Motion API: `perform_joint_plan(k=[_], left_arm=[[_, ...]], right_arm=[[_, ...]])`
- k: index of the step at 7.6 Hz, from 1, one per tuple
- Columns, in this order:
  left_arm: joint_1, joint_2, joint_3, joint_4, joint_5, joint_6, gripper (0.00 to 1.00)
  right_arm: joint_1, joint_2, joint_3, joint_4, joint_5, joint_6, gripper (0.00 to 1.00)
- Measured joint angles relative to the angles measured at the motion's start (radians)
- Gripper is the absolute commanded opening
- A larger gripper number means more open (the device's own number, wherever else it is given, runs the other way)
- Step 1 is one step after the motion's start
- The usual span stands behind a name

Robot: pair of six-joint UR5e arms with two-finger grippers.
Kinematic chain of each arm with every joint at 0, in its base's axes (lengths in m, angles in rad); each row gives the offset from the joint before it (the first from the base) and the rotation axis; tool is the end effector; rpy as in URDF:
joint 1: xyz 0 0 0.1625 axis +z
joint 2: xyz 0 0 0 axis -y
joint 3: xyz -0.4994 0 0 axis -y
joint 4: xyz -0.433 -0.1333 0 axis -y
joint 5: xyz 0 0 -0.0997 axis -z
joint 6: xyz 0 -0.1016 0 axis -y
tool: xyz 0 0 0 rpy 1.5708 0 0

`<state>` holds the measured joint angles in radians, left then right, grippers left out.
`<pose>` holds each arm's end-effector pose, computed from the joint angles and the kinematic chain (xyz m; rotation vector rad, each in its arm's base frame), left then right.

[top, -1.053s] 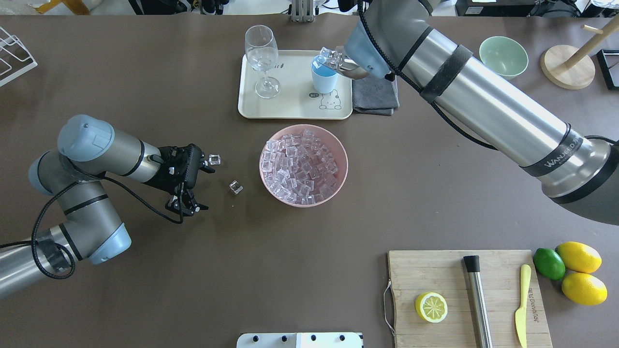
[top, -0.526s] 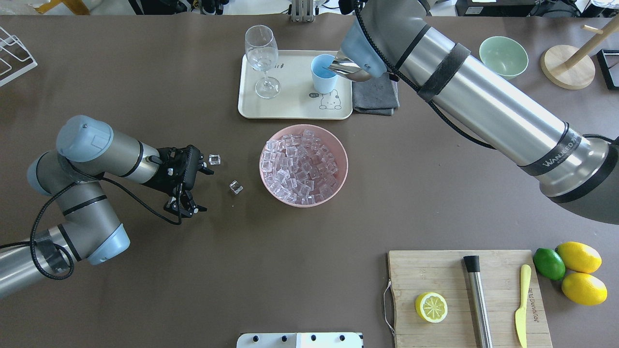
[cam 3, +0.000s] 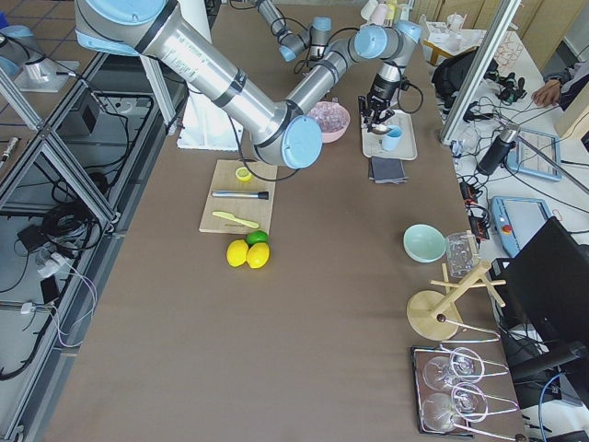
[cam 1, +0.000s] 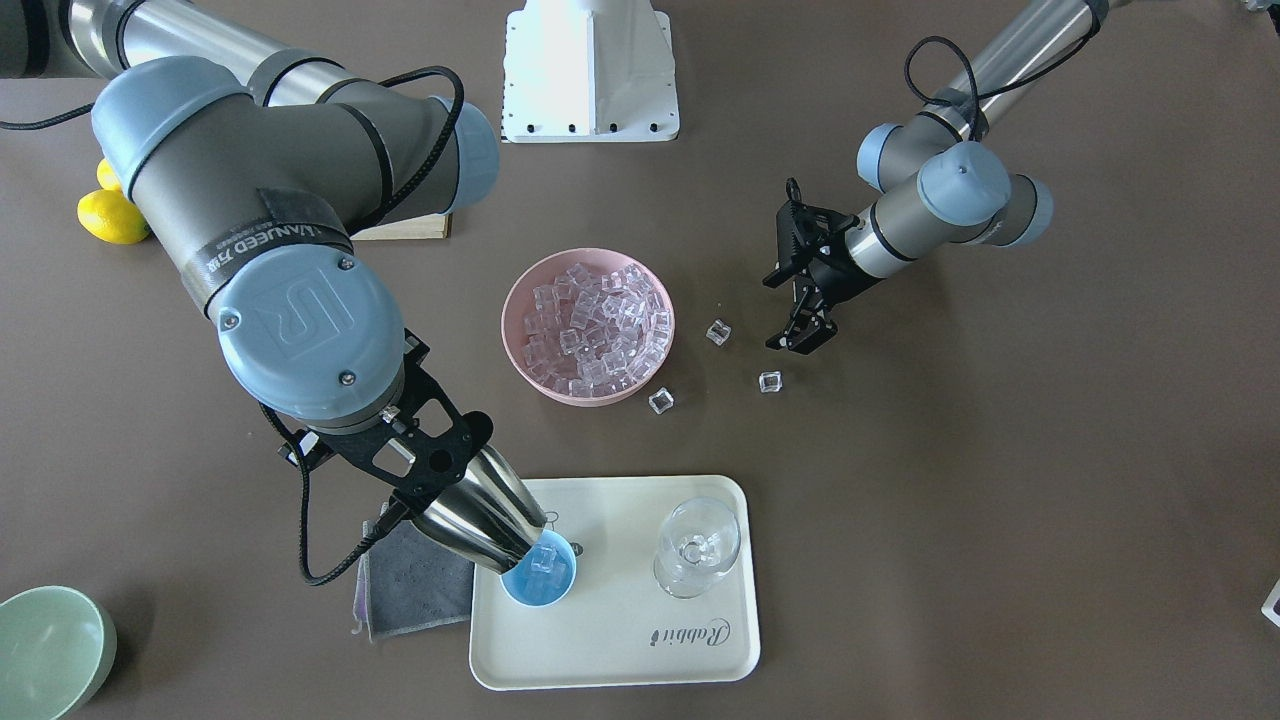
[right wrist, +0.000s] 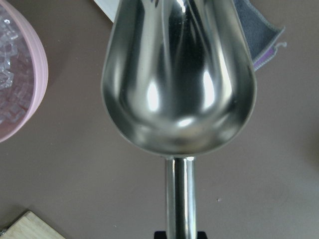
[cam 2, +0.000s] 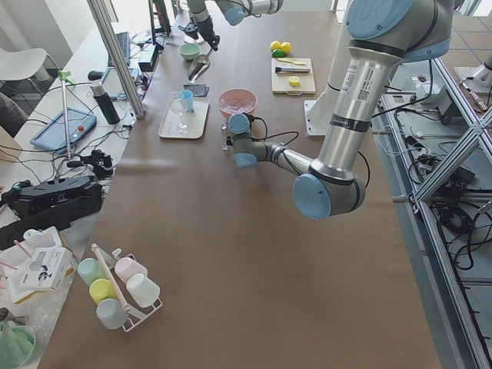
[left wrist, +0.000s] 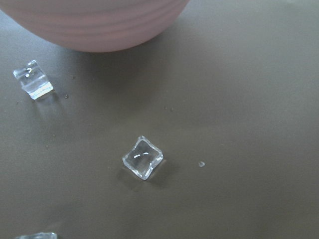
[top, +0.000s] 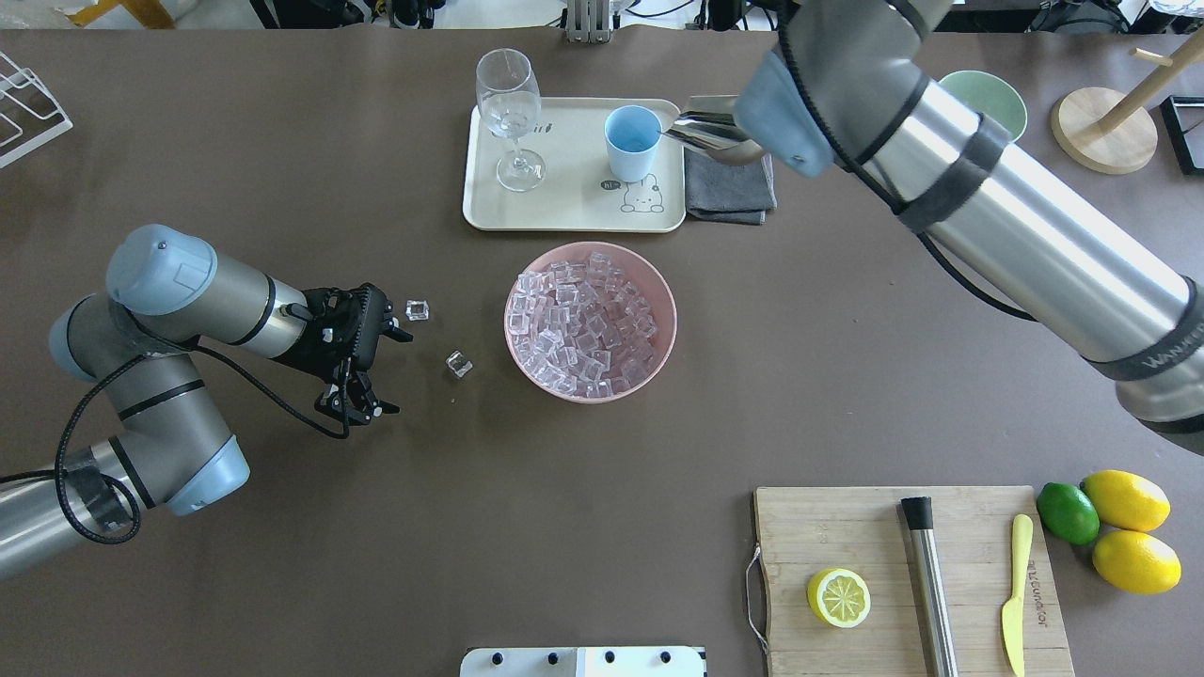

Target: Put ice in cup with scoop

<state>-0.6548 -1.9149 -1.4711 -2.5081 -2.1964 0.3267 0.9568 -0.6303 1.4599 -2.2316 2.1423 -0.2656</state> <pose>0.5124 -0.4864 0.4668 1.0281 0.9461 1.4231 -0.4017 -0.7059 0.2049 0.0651 -0.6111 -0.9011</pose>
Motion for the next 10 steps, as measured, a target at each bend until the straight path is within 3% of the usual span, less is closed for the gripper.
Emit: perform_joint_plan(k=[3, 5, 7, 8, 10], left_arm=[[-0.007, 0.001, 0.0, 0.0, -0.015, 0.0, 0.99], [-0.053, 0.002, 0.0, 0.013, -0.096, -0.001, 0.99], [-0.137, 0.018, -0.017, 0.075, -0.221, -0.003, 0.99], [-0.164, 0.043, -0.07, 0.128, -0.252, -0.003, 0.99], [-0.21, 0.109, -0.25, 0.36, -0.269, -0.003, 0.99]], right_arm=[[0.09, -0.405, 0.432, 0.029, 0.075, 0.19, 0.0], [0.155, -0.681, 0.566, 0.153, 0.134, 0.378, 0.0], [0.221, -0.97, 0.598, 0.425, 0.151, 0.503, 0.0], [0.236, -1.06, 0.571, 0.557, 0.16, 0.567, 0.0], [0.245, -1.136, 0.47, 0.79, 0.167, 0.72, 0.0]])
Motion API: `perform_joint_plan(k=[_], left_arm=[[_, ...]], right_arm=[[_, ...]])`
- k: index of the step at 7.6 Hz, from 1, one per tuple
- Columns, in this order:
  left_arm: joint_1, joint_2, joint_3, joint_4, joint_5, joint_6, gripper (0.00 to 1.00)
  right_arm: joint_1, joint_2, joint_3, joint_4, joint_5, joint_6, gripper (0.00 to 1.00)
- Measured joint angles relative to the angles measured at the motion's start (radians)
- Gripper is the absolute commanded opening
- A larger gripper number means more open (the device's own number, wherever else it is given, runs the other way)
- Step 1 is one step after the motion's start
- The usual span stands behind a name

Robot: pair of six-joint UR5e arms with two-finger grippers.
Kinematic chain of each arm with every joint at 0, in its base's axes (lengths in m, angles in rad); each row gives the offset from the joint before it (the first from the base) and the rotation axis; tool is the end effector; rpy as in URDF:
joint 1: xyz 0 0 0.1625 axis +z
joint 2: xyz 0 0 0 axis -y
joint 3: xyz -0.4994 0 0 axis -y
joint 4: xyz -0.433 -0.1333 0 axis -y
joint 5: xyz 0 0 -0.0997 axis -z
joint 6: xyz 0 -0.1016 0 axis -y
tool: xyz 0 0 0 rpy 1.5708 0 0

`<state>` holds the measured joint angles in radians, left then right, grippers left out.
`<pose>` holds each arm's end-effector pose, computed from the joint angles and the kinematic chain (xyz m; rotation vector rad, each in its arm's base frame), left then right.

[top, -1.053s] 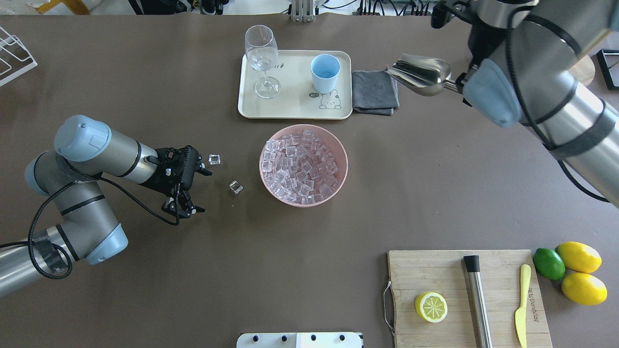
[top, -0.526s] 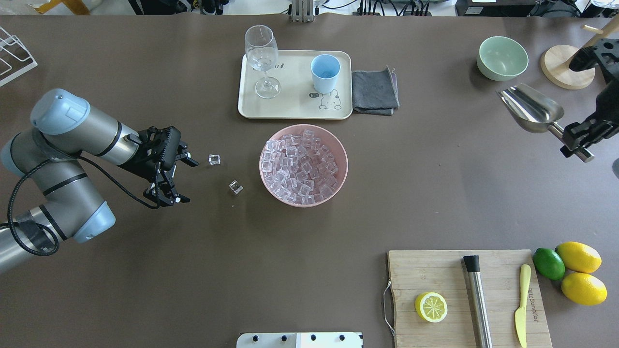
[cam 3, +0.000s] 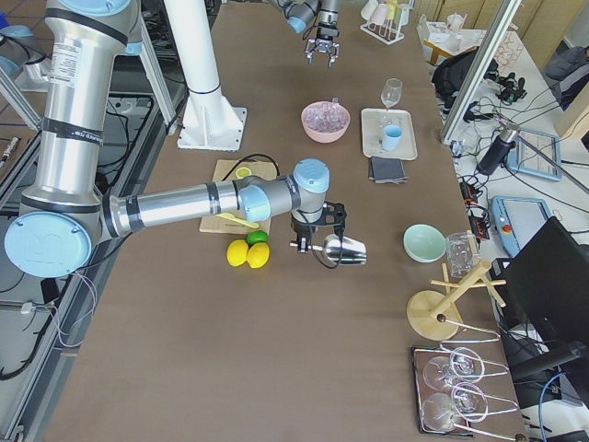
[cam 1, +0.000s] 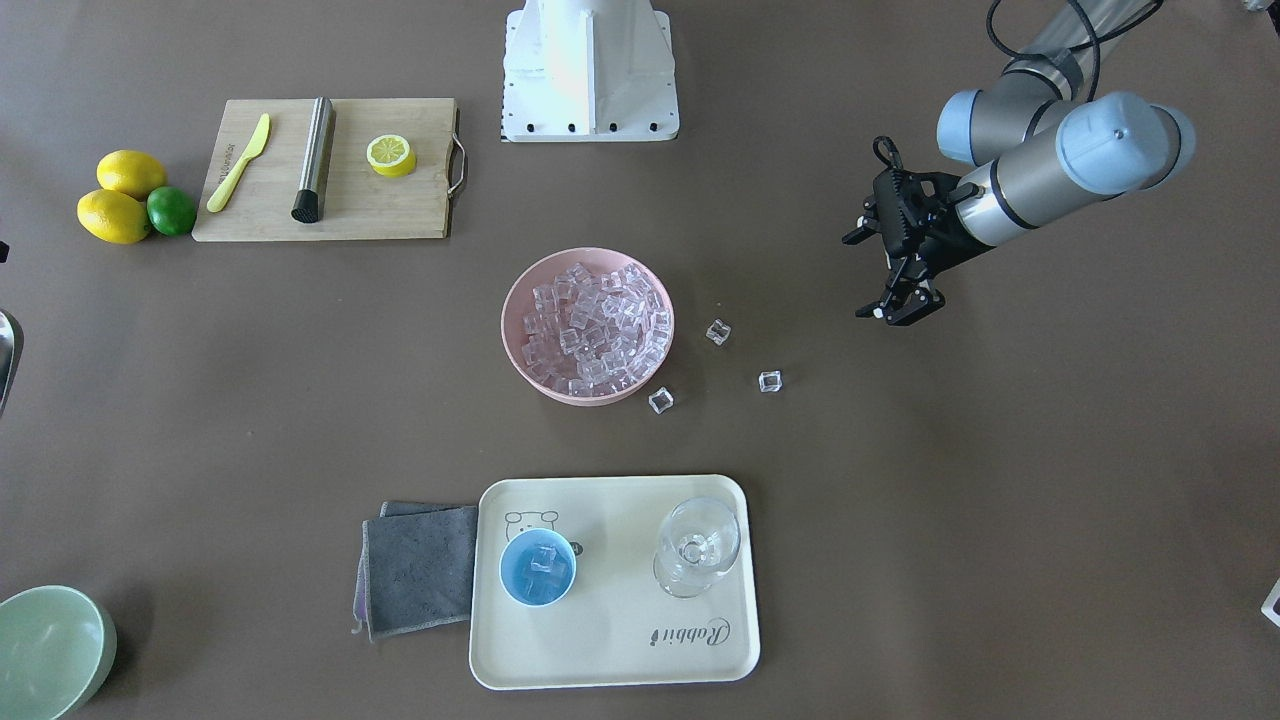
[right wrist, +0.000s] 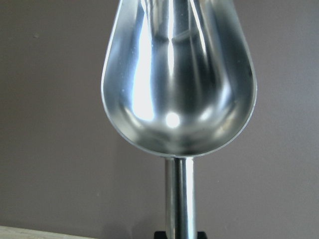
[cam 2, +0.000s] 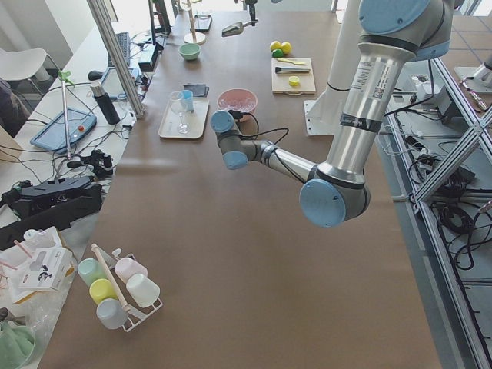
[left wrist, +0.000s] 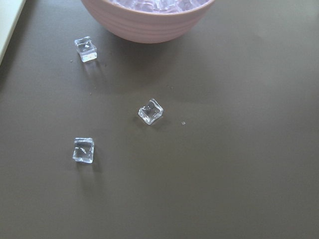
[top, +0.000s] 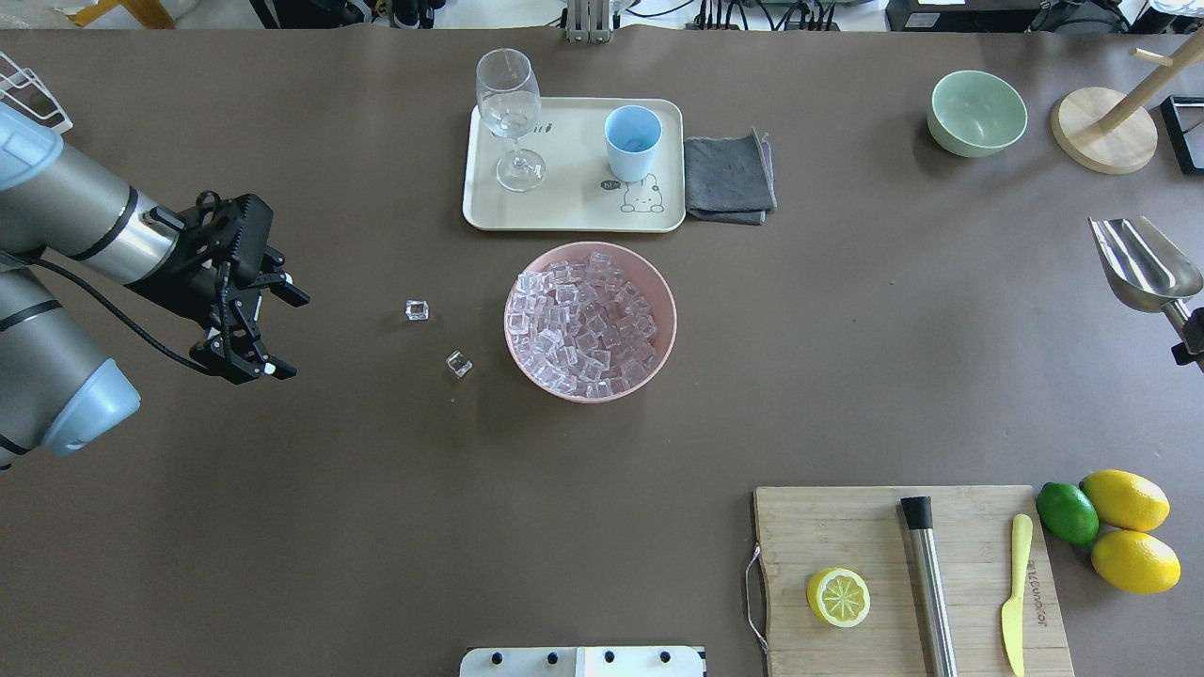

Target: Put ice in cup with scoop

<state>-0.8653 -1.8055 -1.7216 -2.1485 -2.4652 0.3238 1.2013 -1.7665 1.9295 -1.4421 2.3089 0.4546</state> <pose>0.3651 -0.5120 0.4398 0.7831 1.0573 1.3177 -0.1010 -0.4405 0.6254 -0.0384 -0.7825 -0.0269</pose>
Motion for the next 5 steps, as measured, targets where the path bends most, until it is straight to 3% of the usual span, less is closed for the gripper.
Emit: perform_joint_plan(k=[2, 5], left_arm=[[-0.115, 0.048, -0.138, 0.238, -0.012, 0.004, 0.99], [-0.297, 0.234, -0.173, 0.299, -0.088, 0.003, 0.99]], right_arm=[[0.0, -0.012, -0.119, 0.179, -0.001, 0.079, 0.0], [0.0, -0.015, -0.194, 0.231, -0.01, 0.088, 0.0]])
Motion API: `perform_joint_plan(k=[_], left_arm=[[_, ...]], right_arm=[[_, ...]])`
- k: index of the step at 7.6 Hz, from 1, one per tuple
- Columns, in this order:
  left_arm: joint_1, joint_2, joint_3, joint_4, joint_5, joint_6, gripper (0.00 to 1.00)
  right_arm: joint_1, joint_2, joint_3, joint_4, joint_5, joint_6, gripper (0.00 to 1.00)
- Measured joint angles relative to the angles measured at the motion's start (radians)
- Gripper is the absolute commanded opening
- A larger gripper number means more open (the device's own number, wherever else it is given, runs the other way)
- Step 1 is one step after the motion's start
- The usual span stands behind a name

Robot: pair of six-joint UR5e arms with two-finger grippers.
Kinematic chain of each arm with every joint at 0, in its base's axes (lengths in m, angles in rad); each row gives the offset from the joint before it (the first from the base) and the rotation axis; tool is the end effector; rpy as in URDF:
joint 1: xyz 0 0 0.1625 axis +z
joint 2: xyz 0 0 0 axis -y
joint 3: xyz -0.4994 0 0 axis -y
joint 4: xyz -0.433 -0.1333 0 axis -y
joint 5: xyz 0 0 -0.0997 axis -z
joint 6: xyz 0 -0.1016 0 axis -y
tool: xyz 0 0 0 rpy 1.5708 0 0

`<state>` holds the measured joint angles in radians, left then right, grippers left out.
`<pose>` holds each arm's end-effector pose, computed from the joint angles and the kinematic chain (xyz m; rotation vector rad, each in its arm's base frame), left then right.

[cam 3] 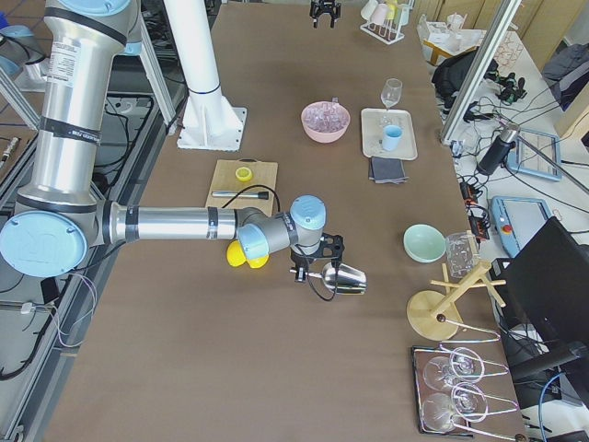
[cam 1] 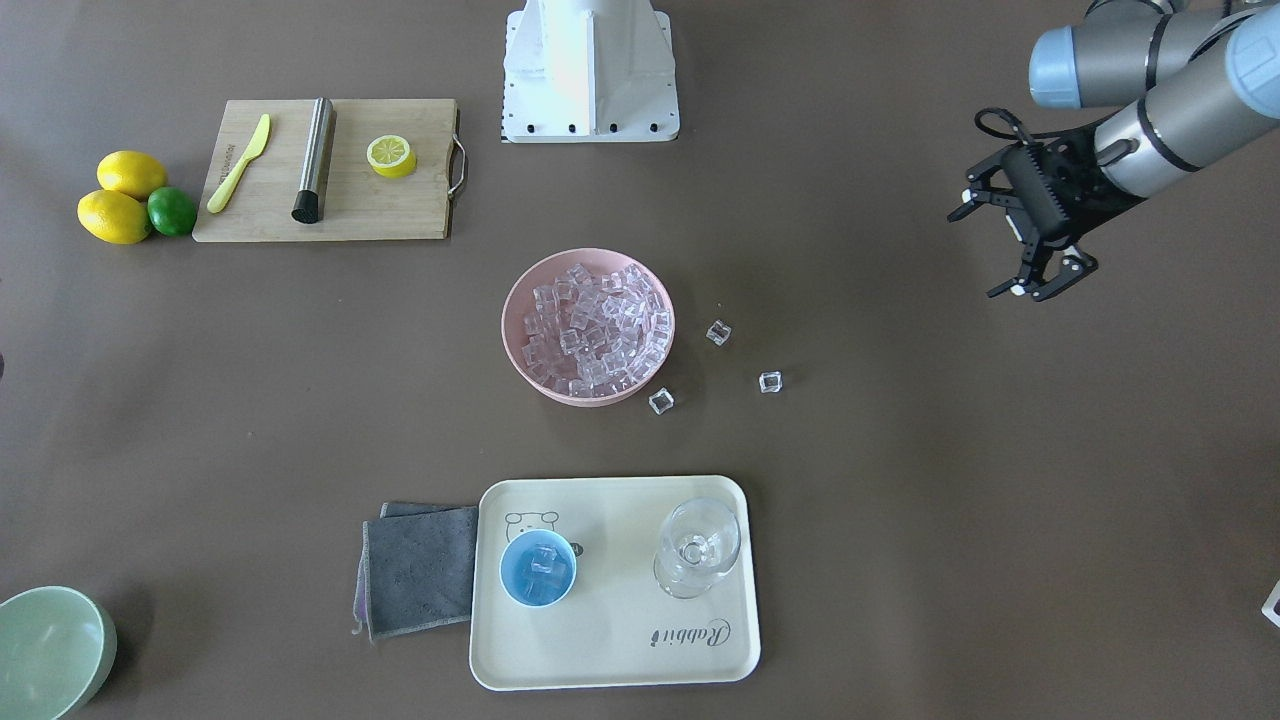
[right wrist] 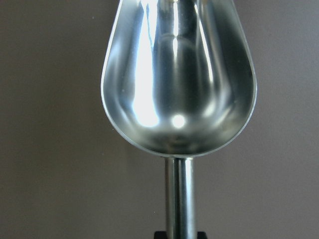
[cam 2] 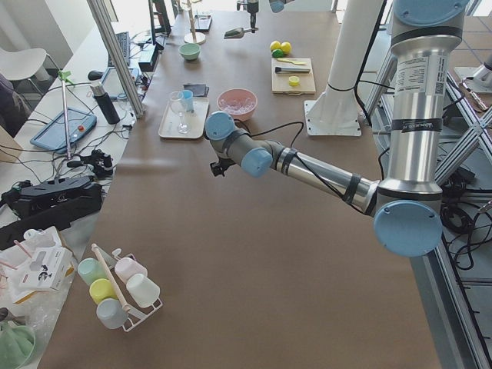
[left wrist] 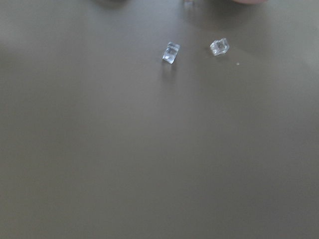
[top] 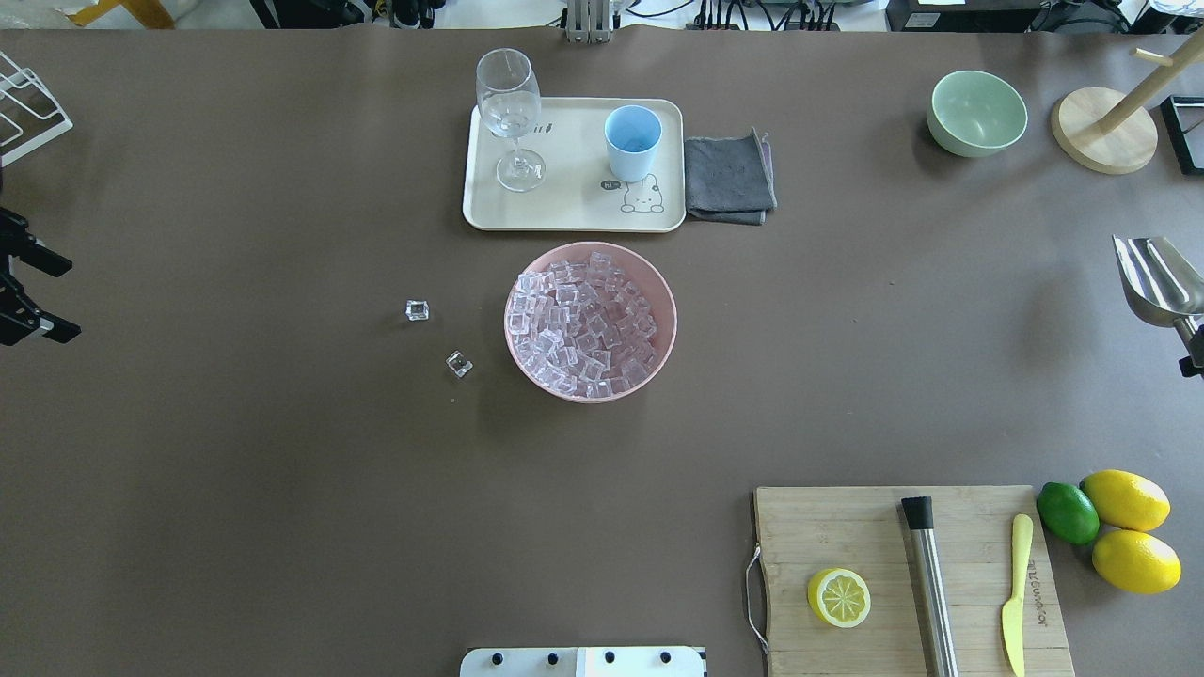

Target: Put ice in cup with scoop

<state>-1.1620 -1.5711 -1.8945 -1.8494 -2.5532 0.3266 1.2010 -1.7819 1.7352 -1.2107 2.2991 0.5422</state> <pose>0.1638 -0.5009 0.5140 0.5339 1.0126 0.9522 -0.1000 -0.4397 0.7124 -0.0492 -0.7799 0.0494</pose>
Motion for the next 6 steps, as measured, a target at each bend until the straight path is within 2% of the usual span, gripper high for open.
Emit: perform_joint_plan(k=[2, 4, 5, 6], left_arm=[[-0.098, 0.055, 0.052, 0.012, -0.012, -0.003, 0.99], [-0.281, 0.068, 0.157, 0.016, -0.013, -0.004, 0.99], [-0.341, 0.073, 0.214, 0.017, -0.01, -0.004, 0.99], [-0.372, 0.074, 0.278, 0.016, -0.007, -0.003, 0.99]], right_arm=[[-0.001, 0.003, -0.035, 0.027, -0.003, -0.008, 0.0], [-0.003, 0.01, -0.079, 0.089, 0.002, -0.009, 0.01], [-0.004, 0.011, -0.089, 0.102, 0.006, -0.013, 0.42], [-0.005, 0.011, -0.093, 0.108, 0.015, -0.015, 0.69]])
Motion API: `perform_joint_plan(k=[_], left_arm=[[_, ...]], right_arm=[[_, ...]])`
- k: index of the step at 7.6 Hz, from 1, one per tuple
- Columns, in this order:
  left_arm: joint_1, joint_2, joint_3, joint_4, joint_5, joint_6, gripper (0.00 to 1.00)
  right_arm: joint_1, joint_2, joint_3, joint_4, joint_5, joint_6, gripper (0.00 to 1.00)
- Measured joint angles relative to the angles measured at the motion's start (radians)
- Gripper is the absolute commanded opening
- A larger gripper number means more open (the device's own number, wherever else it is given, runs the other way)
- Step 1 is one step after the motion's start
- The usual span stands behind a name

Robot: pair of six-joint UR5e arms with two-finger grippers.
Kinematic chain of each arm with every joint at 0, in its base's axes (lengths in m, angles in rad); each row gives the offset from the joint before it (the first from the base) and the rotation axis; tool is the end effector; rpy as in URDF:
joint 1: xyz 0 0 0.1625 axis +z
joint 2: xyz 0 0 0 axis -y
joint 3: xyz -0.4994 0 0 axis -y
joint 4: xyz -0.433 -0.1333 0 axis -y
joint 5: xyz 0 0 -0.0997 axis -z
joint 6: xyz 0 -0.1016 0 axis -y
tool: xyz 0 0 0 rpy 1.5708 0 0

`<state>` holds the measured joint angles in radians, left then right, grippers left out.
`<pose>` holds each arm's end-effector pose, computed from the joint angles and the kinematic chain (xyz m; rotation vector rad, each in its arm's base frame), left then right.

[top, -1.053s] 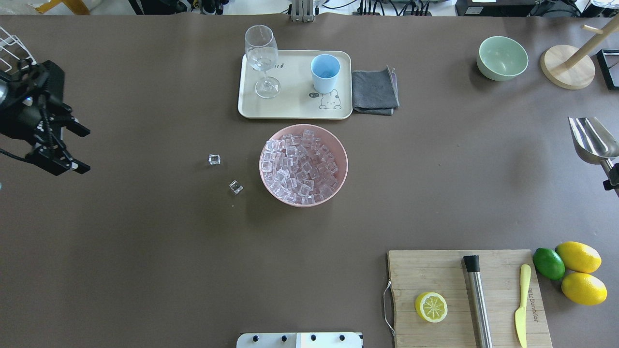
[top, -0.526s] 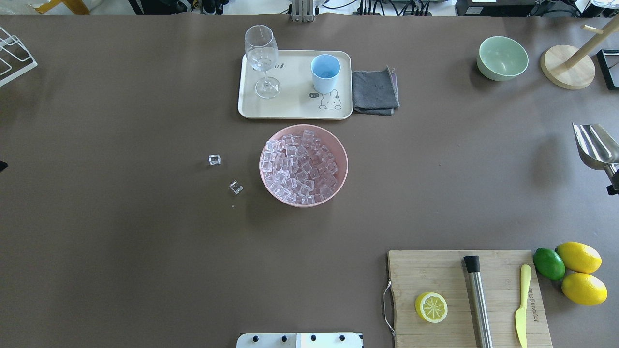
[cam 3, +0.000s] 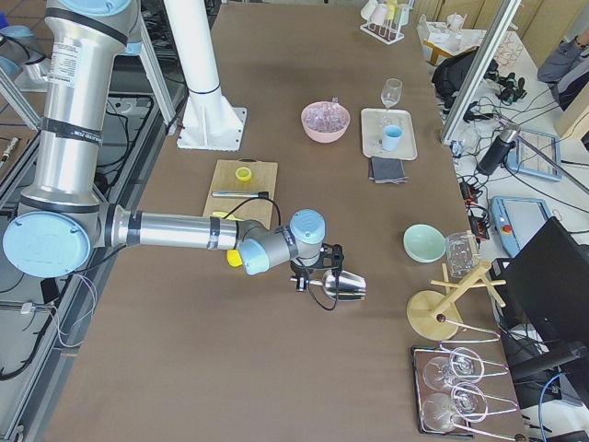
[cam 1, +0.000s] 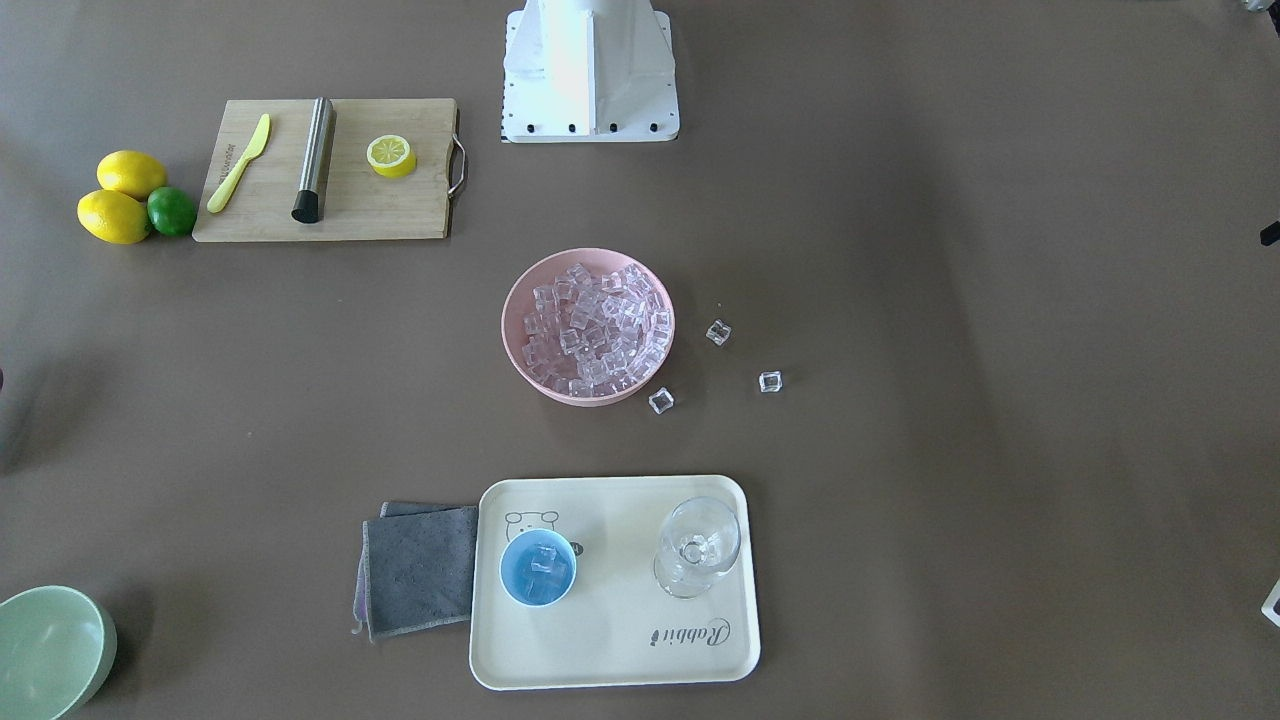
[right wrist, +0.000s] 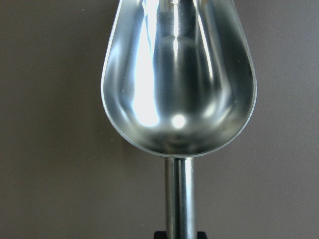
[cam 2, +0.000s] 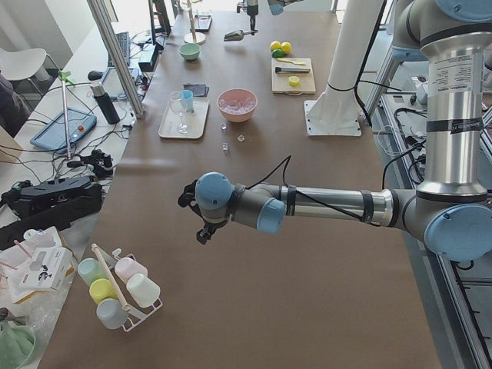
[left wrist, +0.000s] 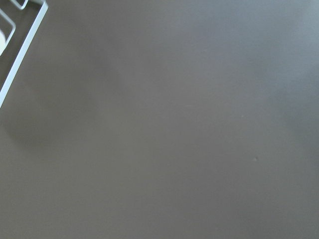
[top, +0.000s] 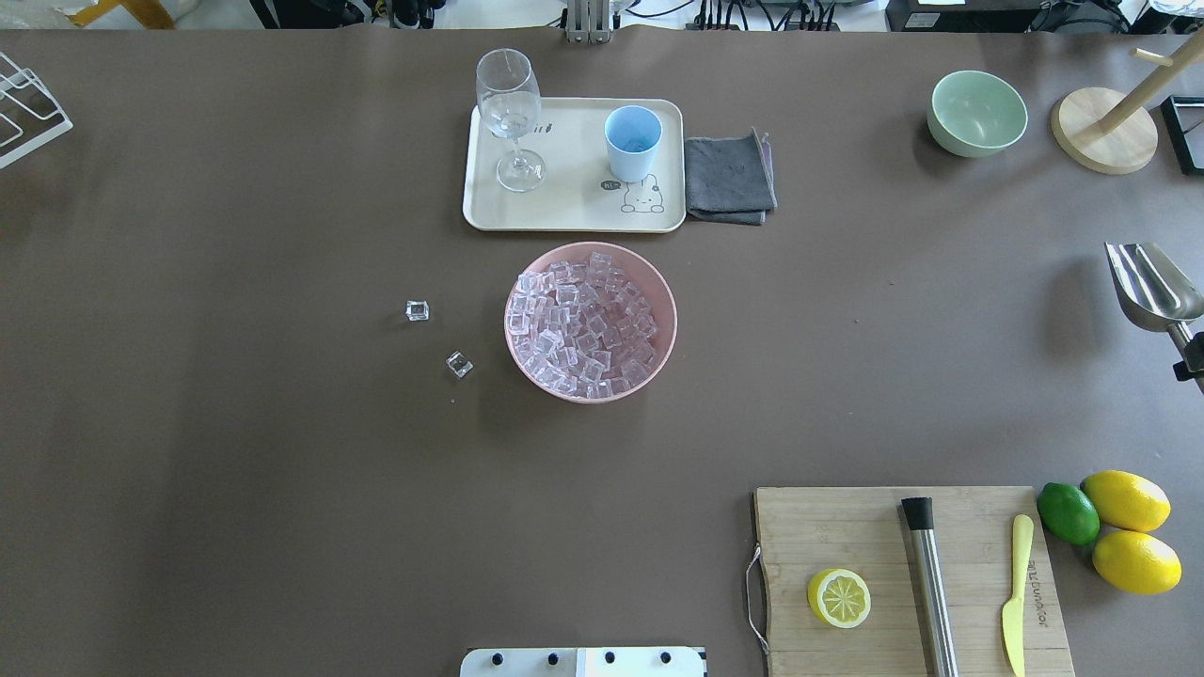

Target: Put ice in cup with scoop

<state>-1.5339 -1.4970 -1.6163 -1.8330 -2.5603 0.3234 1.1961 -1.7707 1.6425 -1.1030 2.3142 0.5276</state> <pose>-0.0297 -0.5074 0.7040 0.3559 0.9523 0.4447 -0.1043 -0.4417 0.7446 -0.0296 -0.8031 0.0184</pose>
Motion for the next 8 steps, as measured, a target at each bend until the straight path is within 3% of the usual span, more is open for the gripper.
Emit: perform_joint_plan(k=[1, 3, 5, 6, 8], left_arm=[[-0.013, -0.003, 0.06, 0.0, 0.002, 0.001, 0.99], [-0.024, -0.006, 0.109, 0.005, 0.004, -0.011, 0.99], [-0.057, -0.006, 0.067, 0.132, 0.018, -0.088, 0.99], [-0.065, -0.005, -0.009, 0.241, 0.077, -0.105, 0.99], [-0.068, -0.006, -0.141, 0.428, 0.223, -0.109, 0.99]], right_arm=[[0.0, 0.0, -0.001, 0.0, 0.013, 0.002, 1.0], [0.002, -0.004, 0.005, -0.003, 0.025, 0.0, 1.0], [0.013, -0.026, 0.039, -0.022, 0.059, -0.029, 1.0], [0.043, -0.046, 0.075, -0.076, 0.077, -0.1, 1.0], [0.169, -0.052, 0.159, -0.333, 0.091, -0.373, 1.0]])
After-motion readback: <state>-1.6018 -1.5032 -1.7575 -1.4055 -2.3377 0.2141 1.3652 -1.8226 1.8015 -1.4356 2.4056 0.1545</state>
